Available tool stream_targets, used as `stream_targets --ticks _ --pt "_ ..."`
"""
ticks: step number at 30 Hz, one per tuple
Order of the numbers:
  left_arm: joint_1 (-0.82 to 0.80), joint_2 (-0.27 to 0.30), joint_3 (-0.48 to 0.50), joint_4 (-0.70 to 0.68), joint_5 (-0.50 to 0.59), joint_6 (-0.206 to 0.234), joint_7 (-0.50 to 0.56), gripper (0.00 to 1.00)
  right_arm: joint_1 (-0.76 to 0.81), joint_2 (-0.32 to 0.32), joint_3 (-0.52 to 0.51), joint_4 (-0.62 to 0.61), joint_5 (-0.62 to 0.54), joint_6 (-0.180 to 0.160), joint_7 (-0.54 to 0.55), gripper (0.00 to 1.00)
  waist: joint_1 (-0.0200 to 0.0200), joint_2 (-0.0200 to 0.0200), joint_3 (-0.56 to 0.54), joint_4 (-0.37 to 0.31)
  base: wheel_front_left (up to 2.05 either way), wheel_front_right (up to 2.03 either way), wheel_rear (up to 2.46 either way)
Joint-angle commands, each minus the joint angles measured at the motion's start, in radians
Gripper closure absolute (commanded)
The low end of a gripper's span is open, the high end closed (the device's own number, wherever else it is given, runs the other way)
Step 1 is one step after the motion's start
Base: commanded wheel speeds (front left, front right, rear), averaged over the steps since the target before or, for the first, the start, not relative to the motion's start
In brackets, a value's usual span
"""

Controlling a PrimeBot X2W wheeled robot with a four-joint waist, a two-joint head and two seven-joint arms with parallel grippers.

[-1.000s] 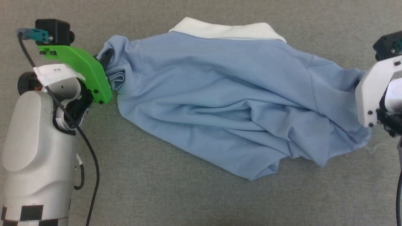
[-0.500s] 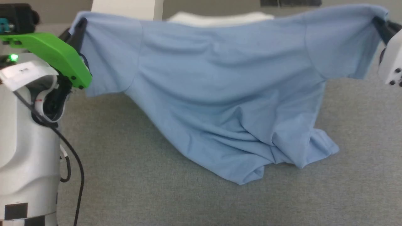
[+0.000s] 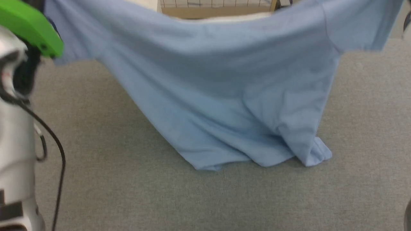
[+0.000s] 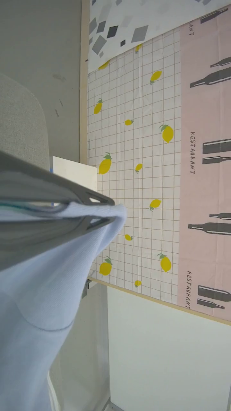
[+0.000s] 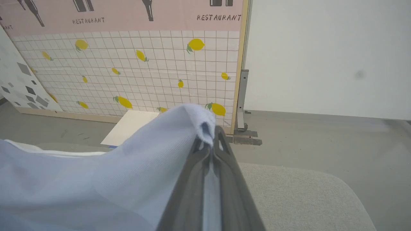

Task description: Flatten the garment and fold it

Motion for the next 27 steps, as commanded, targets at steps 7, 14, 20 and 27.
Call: stream_targets --ticks 7,14,20,27 --pt "-0.271 0.04 -0.039 0.09 0.107 0.02 -0.067 1.0 -0.276 0.045 0.0 0.105 -0.099 -0.001 -0.036 1.0 0.0001 0.0 0.17 0.008 0.0 0.0 0.0" --pt "-0.526 0.04 -0.067 0.195 0.171 0.03 -0.18 1.0 -0.549 0.096 -0.042 0.228 -0.214 -0.001 -0.127 1.0 0.0001 0.0 0.297 0.018 0.0 0.0 0.0" --pt "-0.711 0.036 -0.081 0.268 0.215 0.05 -0.288 1.0 -0.73 0.121 -0.078 0.296 -0.299 -0.001 -0.231 1.0 0.0001 0.0 0.378 0.023 0.0 0.0 0.0" --pt "-0.836 0.026 -0.098 0.379 0.23 0.046 -0.408 1.0 -0.852 0.115 -0.097 0.394 -0.343 -0.001 -0.321 1.0 0.0001 0.0 0.453 0.033 0.0 0.0 0.0"
